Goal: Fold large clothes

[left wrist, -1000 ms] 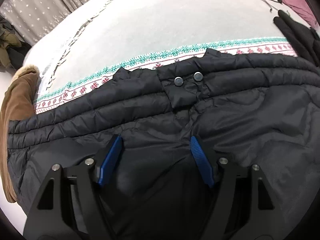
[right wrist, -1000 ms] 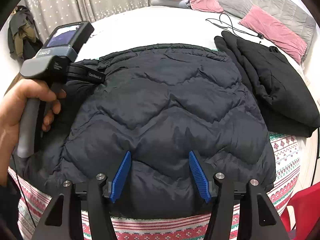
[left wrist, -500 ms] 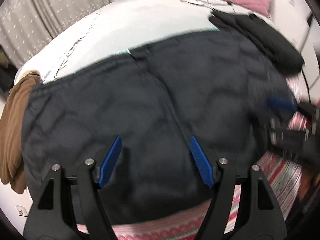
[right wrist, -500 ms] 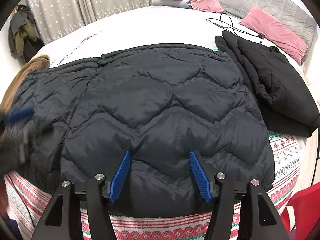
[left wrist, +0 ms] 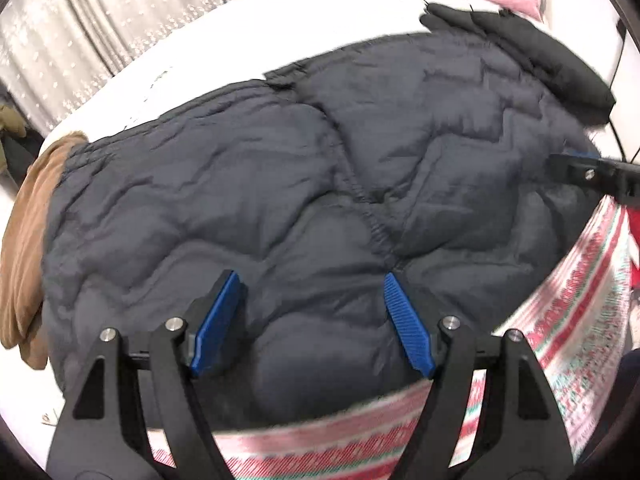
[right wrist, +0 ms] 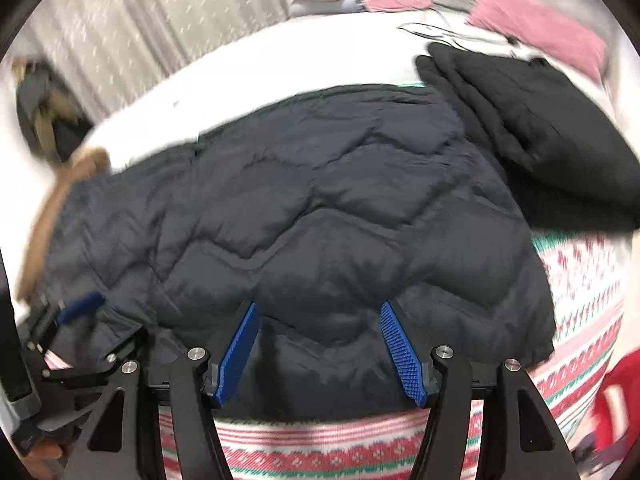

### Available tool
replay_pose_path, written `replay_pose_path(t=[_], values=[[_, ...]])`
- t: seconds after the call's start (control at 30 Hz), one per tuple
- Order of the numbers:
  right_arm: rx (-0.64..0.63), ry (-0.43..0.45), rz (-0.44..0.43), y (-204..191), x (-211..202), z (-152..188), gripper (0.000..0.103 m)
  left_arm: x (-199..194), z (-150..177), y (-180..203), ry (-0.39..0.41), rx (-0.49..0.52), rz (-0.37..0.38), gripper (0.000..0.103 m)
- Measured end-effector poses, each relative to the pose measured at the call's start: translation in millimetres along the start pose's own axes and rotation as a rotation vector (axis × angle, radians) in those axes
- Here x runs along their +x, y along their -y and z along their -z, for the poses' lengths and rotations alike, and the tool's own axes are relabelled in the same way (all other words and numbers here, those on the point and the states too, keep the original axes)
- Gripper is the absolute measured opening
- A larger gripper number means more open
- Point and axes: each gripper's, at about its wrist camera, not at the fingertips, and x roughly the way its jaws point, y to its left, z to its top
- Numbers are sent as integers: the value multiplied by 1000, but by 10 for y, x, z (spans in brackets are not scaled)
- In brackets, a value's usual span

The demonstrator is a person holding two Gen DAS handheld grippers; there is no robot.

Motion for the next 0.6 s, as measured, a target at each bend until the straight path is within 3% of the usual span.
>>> replay_pose_path(t=[0.23, 0.4, 0.53, 0.6], values=[[349, -22, -271, 893, -283, 318, 69, -178, 371, -440, 2, -104, 32, 76], [465, -68, -255, 1261, -217, 523, 69, -167, 467, -335, 12, -65, 46, 76], [603, -71, -364, 1435, -42, 599, 69, -151, 427, -368, 24, -89, 47, 76], [650, -46, -373, 1446, 59, 600, 69, -113, 437, -426, 14, -112, 66, 76]])
